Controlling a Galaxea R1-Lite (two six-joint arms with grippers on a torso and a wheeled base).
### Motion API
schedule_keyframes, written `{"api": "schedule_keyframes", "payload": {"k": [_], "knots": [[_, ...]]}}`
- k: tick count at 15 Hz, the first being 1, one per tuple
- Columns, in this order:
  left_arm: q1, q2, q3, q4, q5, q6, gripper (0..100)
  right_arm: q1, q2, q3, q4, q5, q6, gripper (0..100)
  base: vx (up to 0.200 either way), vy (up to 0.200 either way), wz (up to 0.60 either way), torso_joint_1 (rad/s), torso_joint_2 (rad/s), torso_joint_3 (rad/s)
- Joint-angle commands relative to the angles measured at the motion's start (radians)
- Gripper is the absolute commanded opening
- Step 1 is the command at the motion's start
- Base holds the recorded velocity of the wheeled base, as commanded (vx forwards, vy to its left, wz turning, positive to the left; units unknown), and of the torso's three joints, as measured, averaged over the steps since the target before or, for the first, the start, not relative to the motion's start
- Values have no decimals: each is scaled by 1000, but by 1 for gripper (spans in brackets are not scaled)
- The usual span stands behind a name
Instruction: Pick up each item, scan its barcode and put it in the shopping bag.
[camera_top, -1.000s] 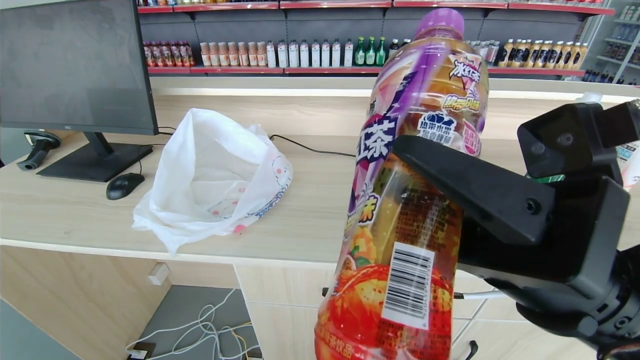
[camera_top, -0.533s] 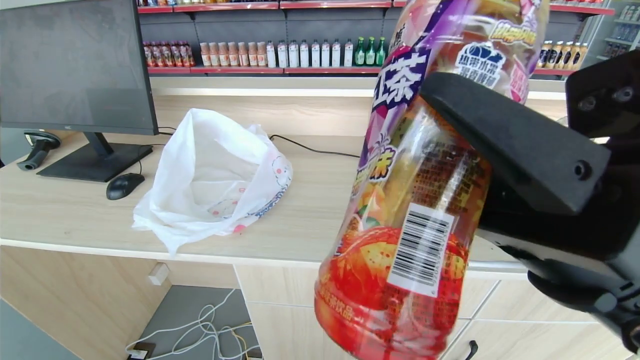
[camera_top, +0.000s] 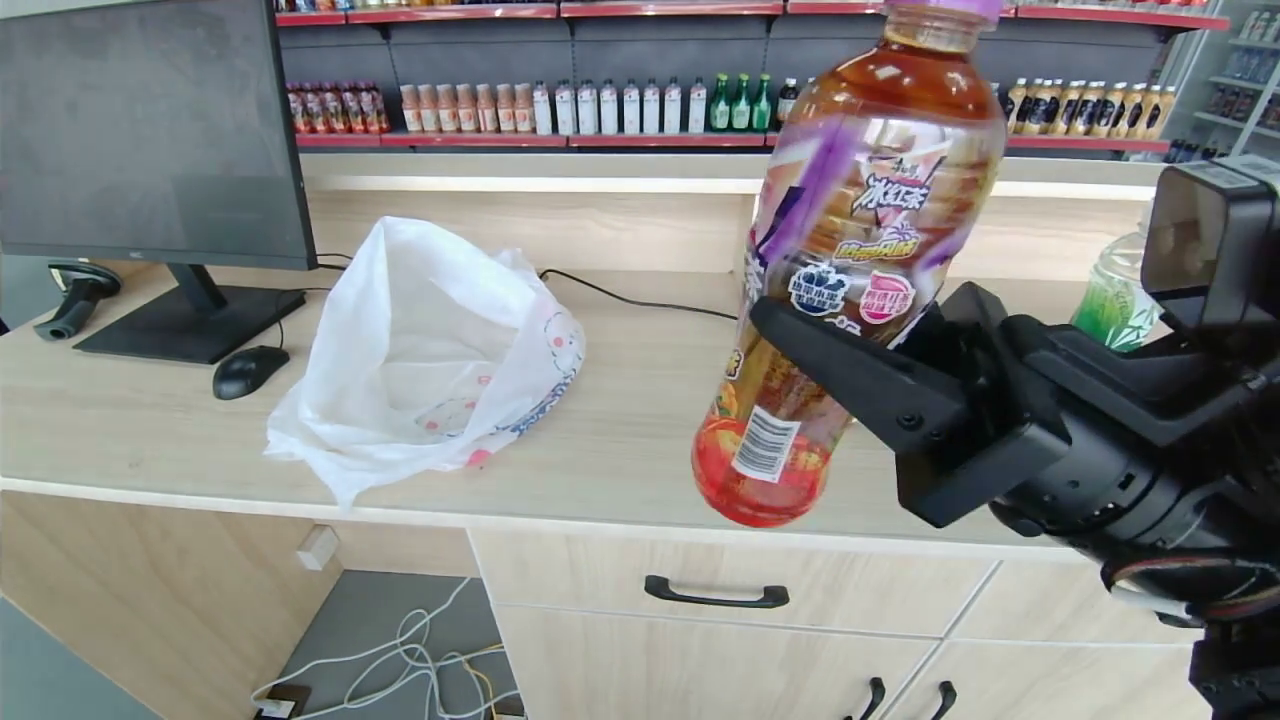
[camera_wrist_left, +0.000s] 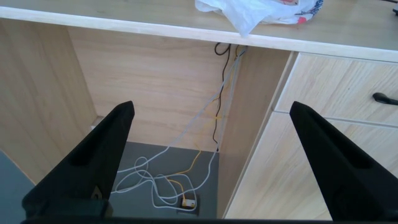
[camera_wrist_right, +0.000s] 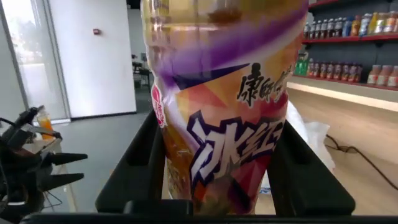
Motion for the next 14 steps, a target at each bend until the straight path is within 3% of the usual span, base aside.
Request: {"api": "schedule_keyframes", "payload": {"k": [1,2,4,7,9,14], "knots": [[0,0,0,0,0,0,100,-108,11,20,-1,-2,-109,0,0,0,0,0,0,0],[0,0,0,0,0,0,100,-126,11,20,-1,-4,-142,0,0,0,0,0,0,0],[0,0,0,0,0,0,100,-261,25,14,-1,-5,-307,0,0,0,0,0,0,0],[0,0,0,0,0,0,100,-356,28,11,-1,-2,-405,0,0,0,0,0,0,0],[0,0,0,0,0,0,100,-356,57,-15,-1,7,-485,0,0,0,0,0,0,0],[0,0,0,0,0,0,100,-358,177,-160,-1,183,-655,0,0,0,0,0,0,0]]}}
